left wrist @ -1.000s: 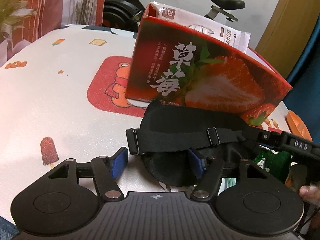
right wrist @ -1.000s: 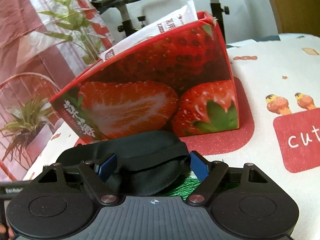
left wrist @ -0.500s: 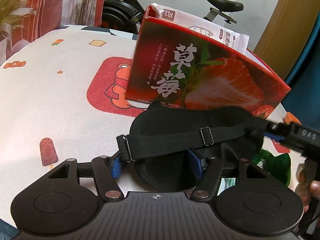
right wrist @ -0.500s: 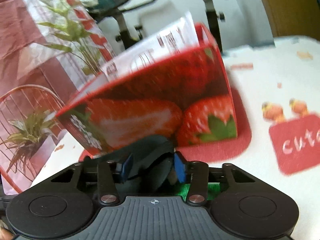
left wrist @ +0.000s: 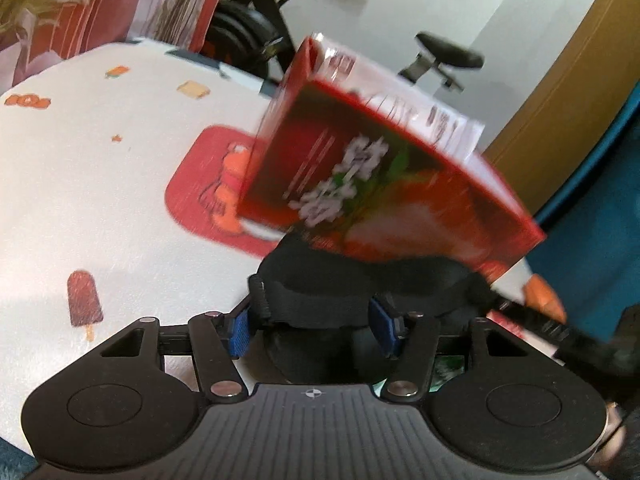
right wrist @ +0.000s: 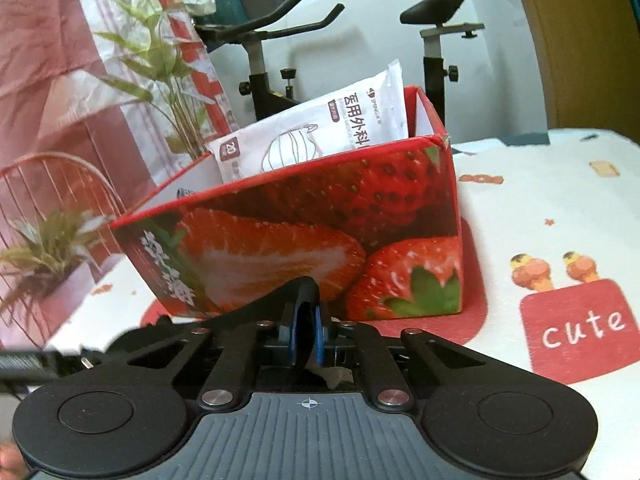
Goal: Organize soft objects
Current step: 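Close the left gripper on the black eye mask while the right gripper grasps it, then lift the black eye mask with both grippers and carry it into the box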
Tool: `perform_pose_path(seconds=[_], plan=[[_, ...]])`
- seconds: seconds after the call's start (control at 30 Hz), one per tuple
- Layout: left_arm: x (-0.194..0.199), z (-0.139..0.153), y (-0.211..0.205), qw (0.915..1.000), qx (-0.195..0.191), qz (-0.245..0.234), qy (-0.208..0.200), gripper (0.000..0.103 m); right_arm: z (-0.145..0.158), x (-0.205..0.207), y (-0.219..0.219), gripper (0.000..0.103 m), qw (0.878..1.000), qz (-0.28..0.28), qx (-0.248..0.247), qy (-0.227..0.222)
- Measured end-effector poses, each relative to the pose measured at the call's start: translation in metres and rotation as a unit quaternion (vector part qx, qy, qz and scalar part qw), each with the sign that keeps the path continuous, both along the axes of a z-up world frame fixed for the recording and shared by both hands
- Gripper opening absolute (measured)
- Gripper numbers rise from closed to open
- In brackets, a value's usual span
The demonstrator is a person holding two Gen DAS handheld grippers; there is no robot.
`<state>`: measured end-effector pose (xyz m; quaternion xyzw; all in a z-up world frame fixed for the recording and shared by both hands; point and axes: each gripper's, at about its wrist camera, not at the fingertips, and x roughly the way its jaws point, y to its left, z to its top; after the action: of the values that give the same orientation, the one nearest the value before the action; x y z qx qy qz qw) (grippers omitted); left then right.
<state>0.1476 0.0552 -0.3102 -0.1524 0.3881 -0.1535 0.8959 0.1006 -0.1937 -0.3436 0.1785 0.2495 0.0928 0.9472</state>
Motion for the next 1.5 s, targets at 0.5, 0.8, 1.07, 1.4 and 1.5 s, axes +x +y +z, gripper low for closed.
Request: perform_pose_path(seconds=[0.5,0.8,1.07,1.4,1.5], plan=[[0.004,-0.005,0.019,0.9959,-0.079,0.038,0.023,0.01,-0.004,-0.013,0.008,0.008,0.999,0.002,-0.039,0.007],[-0.007,0.011,0.011,0.9989,-0.036,0.018,-0.023,0.009,0.008,-0.023,0.009,0.008,0.999,0.01,-0.03,-0.009],[-0.023,0.052,0.005,0.9944,0.01,0.001,-0.105,0.009,0.053,-0.034,0.014,0.008,0.995,0.033,-0.047,-0.083],[-0.016,0.117,-0.002,0.9795,0.011,-0.005,-0.201,0.009,0.122,-0.016,-0.009,0.008,0.99,0.019,-0.011,-0.142],[-0.003,0.134,-0.013,0.9749,0.015,-0.007,-0.222,0.009,0.137,0.002,-0.015,0.007,0.989,0.007,-0.012,-0.147]])
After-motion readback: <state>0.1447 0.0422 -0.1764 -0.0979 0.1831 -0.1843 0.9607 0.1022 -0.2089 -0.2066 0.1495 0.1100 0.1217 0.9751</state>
